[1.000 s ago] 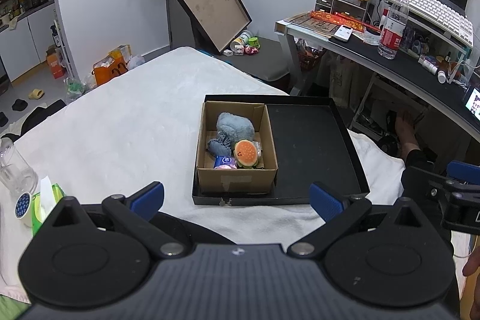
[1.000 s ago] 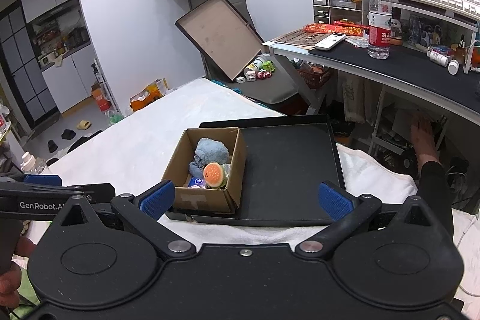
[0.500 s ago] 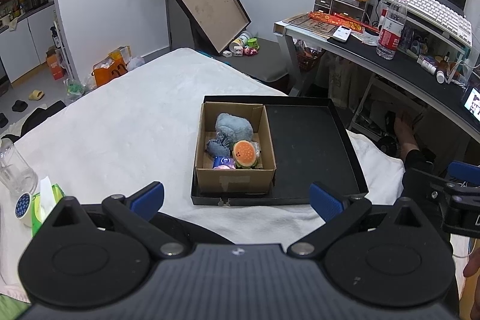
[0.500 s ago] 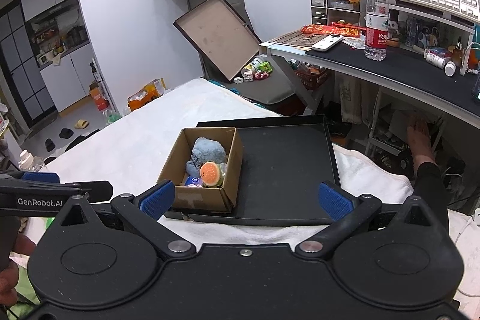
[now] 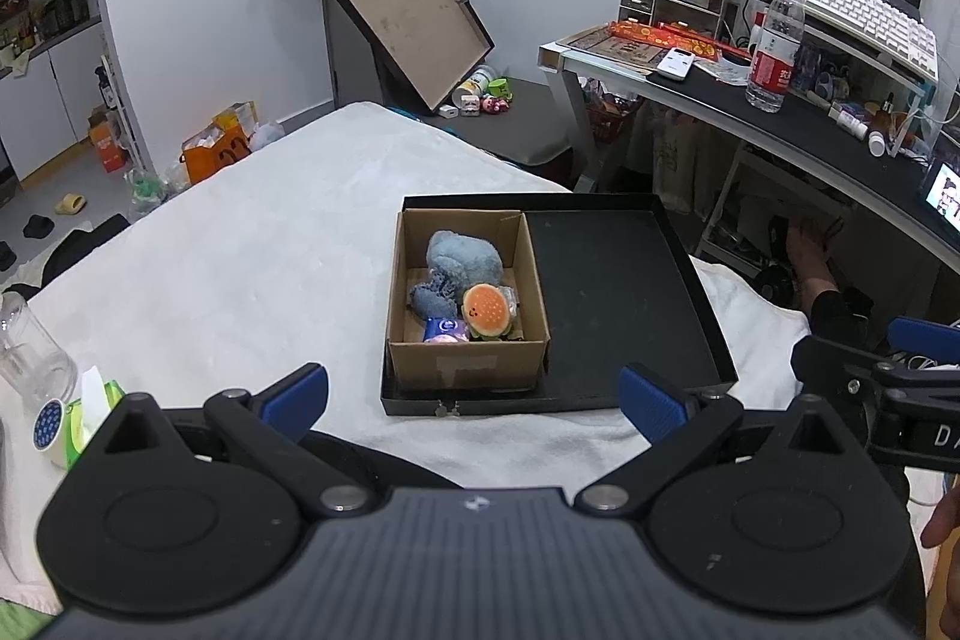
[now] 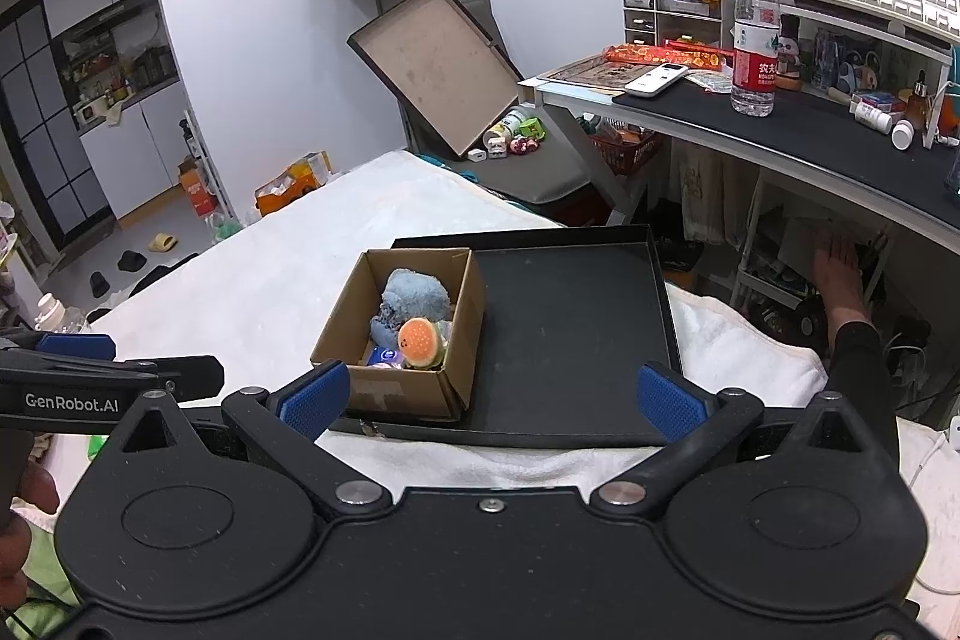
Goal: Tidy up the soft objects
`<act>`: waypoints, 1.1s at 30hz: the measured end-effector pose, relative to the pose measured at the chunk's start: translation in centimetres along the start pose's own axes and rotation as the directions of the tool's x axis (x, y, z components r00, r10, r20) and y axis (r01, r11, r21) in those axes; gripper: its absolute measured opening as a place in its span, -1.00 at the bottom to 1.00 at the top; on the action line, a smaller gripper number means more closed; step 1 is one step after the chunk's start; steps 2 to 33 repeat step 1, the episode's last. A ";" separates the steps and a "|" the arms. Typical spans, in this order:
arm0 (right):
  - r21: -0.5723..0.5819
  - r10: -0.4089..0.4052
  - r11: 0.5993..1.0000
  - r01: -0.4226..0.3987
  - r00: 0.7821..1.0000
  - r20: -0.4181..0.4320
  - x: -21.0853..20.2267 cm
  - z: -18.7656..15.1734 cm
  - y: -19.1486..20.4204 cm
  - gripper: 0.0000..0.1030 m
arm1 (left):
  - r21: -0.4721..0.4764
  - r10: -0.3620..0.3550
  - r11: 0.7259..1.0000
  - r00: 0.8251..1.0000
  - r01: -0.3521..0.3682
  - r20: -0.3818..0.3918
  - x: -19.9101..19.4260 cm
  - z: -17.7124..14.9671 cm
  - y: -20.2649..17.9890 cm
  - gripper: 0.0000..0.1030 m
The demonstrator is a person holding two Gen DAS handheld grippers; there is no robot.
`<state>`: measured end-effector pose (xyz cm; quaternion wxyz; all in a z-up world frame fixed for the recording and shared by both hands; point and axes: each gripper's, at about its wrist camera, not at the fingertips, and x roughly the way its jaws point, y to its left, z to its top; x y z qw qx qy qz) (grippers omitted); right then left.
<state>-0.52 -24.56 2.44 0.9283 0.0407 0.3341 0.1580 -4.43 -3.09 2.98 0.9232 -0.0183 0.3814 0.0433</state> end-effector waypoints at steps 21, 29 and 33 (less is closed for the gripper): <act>0.003 -0.001 1.000 0.001 1.000 0.000 0.1 0.0 -0.1 1.00 | 0.000 0.000 1.000 1.000 0.000 -0.001 0.1 0.1 0.0 0.98; 0.003 -0.001 1.000 0.001 1.000 0.000 0.1 0.0 -0.1 1.00 | 0.000 0.000 1.000 1.000 0.000 -0.001 0.1 0.1 0.0 0.98; 0.003 -0.001 1.000 0.001 1.000 0.000 0.1 0.0 -0.1 1.00 | 0.000 0.000 1.000 1.000 0.000 -0.001 0.1 0.1 0.0 0.98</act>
